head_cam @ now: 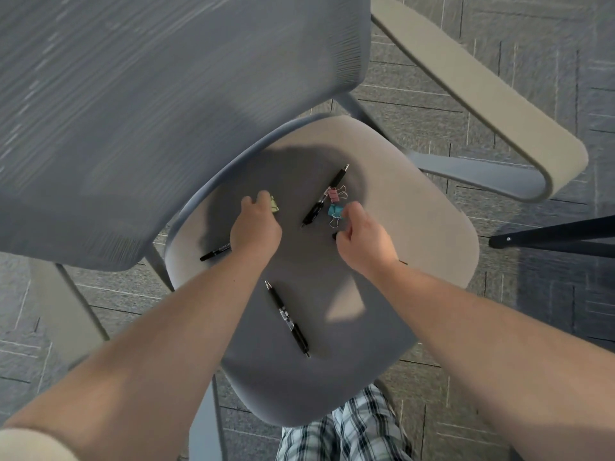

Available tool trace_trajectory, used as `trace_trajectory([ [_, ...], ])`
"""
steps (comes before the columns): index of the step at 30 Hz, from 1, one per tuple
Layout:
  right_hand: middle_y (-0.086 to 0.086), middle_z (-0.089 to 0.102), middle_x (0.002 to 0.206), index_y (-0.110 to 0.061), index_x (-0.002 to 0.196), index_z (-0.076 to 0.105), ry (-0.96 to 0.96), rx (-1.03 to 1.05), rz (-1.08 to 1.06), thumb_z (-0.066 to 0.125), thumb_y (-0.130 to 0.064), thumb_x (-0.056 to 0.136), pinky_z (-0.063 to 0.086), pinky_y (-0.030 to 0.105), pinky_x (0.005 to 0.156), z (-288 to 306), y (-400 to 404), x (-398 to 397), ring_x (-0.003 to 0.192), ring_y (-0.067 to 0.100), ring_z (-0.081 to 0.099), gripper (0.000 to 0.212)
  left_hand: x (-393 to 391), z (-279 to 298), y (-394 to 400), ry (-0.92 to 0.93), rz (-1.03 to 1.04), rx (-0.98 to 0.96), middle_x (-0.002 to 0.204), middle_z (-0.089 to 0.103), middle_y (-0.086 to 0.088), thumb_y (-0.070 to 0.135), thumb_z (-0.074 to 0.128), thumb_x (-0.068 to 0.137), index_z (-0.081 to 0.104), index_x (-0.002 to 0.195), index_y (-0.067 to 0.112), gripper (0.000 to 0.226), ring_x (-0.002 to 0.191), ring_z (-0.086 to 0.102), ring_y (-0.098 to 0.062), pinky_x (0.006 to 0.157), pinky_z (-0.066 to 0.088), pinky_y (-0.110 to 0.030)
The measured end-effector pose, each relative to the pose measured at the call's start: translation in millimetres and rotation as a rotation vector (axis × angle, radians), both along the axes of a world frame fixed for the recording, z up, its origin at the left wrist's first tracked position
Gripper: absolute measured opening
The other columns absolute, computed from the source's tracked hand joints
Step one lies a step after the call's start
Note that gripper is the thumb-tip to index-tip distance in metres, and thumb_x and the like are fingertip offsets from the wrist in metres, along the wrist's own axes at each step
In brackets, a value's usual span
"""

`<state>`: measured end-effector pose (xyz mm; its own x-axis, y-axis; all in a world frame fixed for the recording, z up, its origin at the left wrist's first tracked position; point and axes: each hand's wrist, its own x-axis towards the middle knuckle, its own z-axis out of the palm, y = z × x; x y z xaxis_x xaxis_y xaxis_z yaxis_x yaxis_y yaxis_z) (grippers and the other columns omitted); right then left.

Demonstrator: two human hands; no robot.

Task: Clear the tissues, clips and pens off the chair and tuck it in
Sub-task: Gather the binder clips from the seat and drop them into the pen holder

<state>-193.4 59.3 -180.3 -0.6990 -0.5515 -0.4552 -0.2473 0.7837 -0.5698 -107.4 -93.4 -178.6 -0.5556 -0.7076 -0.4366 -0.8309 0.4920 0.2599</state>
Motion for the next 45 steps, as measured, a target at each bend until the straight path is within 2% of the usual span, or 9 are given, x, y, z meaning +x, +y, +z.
trace_trajectory([
  [7,0.014,0.058,0.108,-0.012,0.096,0.036,-0.005,0.170,-0.082,0.062,-0.047,0.084,0.038,0.034,0.069,-13.5,-22.2,-29.1,0.101,0.036,0.058,0.045,-18.4,-7.4,-9.2,-0.074,-0.046,-0.075,0.127,0.037,-0.019,0.001,0.043,0.089,0.036,0.126,0.011,0.039,0.091,0.057,-0.040,0.066,0.038,-0.039],
  [11,0.014,0.056,0.117,-0.007,0.112,0.042,-0.048,0.186,-0.038,0.062,-0.051,0.083,0.037,0.036,0.072,-19.0,-32.7,-29.9,0.110,0.036,0.055,0.056,-24.3,-19.0,-11.5,-0.016,-0.040,-0.118,0.127,0.039,-0.022,0.031,0.038,0.099,0.035,0.127,0.007,0.037,0.089,0.061,-0.042,0.060,0.036,-0.038],
  [17,0.014,0.056,0.122,-0.006,0.116,0.044,-0.140,0.197,-0.055,0.060,-0.040,0.087,0.042,0.035,0.081,-23.1,-42.9,-28.2,0.115,0.034,0.053,0.048,-30.1,-32.2,-14.2,-0.077,-0.068,-0.025,0.132,0.032,-0.024,0.025,0.047,0.096,0.036,0.127,0.006,0.038,0.093,0.058,-0.041,0.071,0.044,-0.041],
  [23,0.013,0.054,0.104,-0.009,0.098,0.040,-0.174,0.193,-0.043,0.056,-0.024,0.085,0.035,0.031,0.071,-22.3,-41.3,-32.2,0.100,0.033,0.055,0.025,-36.6,-39.3,-8.4,-0.088,0.016,0.053,0.135,0.030,-0.026,0.013,0.045,0.092,0.033,0.127,0.001,0.038,0.111,0.049,-0.043,0.086,0.044,-0.046],
  [26,0.006,0.046,0.088,-0.008,0.094,0.039,-0.135,0.152,-0.038,0.052,-0.018,0.084,0.034,0.032,0.066,-20.1,-35.6,-34.6,0.081,0.029,0.046,0.020,-39.5,-36.3,-6.5,-0.089,0.021,0.047,0.133,0.032,-0.026,0.003,0.043,0.088,0.034,0.125,0.001,0.038,0.109,0.049,-0.043,0.079,0.041,-0.043],
  [30,0.008,0.049,0.086,-0.007,0.093,0.038,-0.087,0.128,-0.007,0.048,-0.010,0.085,0.034,0.033,0.063,-17.3,-25.1,-40.4,0.080,0.033,0.047,0.013,-37.2,-30.0,-9.4,-0.007,-0.017,-0.068,0.126,0.039,-0.024,0.007,0.045,0.092,0.041,0.118,0.002,0.027,0.091,0.056,-0.041,0.064,0.034,-0.037],
  [36,0.014,0.057,0.097,-0.010,0.114,0.042,-0.022,0.084,-0.032,0.042,-0.007,0.085,0.039,0.034,0.065,-11.8,-13.1,-50.4,0.092,0.038,0.055,0.030,-17.8,-27.0,-30.9,-0.120,0.029,-0.154,0.133,0.034,-0.029,0.040,0.051,0.092,0.035,0.130,0.011,0.050,0.091,0.061,-0.040,0.072,0.052,-0.043],
  [39,0.014,0.058,0.111,-0.018,0.125,0.046,0.012,0.076,-0.034,0.039,-0.010,0.089,0.046,0.038,0.078,-8.6,-13.9,-52.0,0.102,0.038,0.055,0.038,-15.1,-29.1,-31.9,-0.186,0.047,-0.141,0.136,0.029,-0.029,0.044,0.049,0.092,0.033,0.132,0.010,0.055,0.093,0.060,-0.040,0.074,0.052,-0.042],
  [45,0.018,0.056,0.109,-0.006,0.094,0.047,0.055,0.075,-0.111,0.040,-0.015,0.092,0.036,0.035,0.070,-9.9,-28.0,-52.8,0.097,0.039,0.055,0.011,-13.0,-43.0,-42.2,-0.132,0.064,-0.092,0.125,0.042,-0.026,0.016,0.048,0.094,0.040,0.121,0.001,0.032,0.099,0.050,-0.030,0.070,0.039,-0.033],
])
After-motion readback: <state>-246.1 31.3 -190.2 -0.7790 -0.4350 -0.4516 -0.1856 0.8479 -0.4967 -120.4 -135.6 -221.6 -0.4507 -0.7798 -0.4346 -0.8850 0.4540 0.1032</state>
